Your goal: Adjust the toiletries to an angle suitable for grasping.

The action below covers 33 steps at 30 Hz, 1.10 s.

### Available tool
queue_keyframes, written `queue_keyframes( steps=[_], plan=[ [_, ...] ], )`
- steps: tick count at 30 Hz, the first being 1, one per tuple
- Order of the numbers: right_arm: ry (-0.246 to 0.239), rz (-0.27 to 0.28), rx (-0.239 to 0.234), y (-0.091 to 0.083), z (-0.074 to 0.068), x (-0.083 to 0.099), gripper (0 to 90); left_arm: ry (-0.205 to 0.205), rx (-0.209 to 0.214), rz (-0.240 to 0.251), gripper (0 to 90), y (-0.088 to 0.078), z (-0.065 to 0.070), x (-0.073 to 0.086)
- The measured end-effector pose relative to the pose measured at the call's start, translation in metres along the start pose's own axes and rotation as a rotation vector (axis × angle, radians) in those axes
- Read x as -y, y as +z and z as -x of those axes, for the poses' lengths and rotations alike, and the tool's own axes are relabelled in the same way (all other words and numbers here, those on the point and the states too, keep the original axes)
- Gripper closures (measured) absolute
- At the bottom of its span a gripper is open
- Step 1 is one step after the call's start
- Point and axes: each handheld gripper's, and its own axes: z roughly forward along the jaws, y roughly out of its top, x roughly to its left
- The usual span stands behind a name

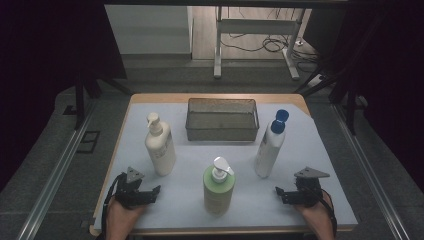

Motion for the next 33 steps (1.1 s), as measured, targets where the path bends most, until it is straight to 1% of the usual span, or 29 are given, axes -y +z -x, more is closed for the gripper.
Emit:
queue_keyframes(
  steps=[22,24,25,26,27,28,29,30,31,32,33],
  plan=[
    [0.001,-0.010,-0.002,-0.0002,-0.0003,-0.0012,5.4,-0.003,0.003,-0.001,12.1,0.0002,-0.0005,-0.0003],
    [0.005,-0.013,-0.001,-0.0012,-0.0001,-0.0019,8.6,-0.003,0.003,-0.001,12.1,0.0002,-0.0005,-0.0003],
    [0.005,-0.013,-0.001,-0.0012,-0.0001,-0.0019,8.6,-0.003,0.003,-0.001,12.1,0.0002,-0.0005,-0.0003],
    [0.001,-0.010,-0.001,-0.0034,0.0000,-0.0028,17.8,-0.003,0.003,-0.001,12.1,0.0002,-0.0005,-0.0002],
    [0.001,-0.010,-0.001,-0.0034,0.0000,-0.0028,17.8,-0.003,0.003,-0.001,12.1,0.0002,-0.0005,-0.0002],
    [-0.001,-0.014,-0.008,-0.0053,-0.0008,-0.0035,21.7,-0.003,0.003,-0.001,12.1,0.0002,-0.0005,-0.0002],
    [-0.002,-0.015,-0.008,-0.0057,-0.0011,-0.0037,23.9,-0.003,0.003,-0.001,12.1,0.0002,-0.0005,-0.0002],
    [-0.005,-0.015,-0.009,-0.0065,-0.0016,-0.0039,28.0,-0.003,0.003,-0.001,12.1,0.0002,-0.0005,-0.0002],
    [-0.005,-0.015,-0.009,-0.0065,-0.0016,-0.0039,28.0,-0.003,0.003,-0.001,12.1,0.0002,-0.0005,-0.0002],
    [-0.019,-0.014,-0.003,-0.0087,-0.0031,-0.0048,32.9,-0.003,0.003,-0.001,12.1,0.0002,-0.0005,-0.0002],
    [-0.019,-0.014,-0.003,-0.0087,-0.0031,-0.0048,32.9,-0.003,0.003,-0.001,12.1,0.0002,-0.0005,-0.0002]
  ],
)
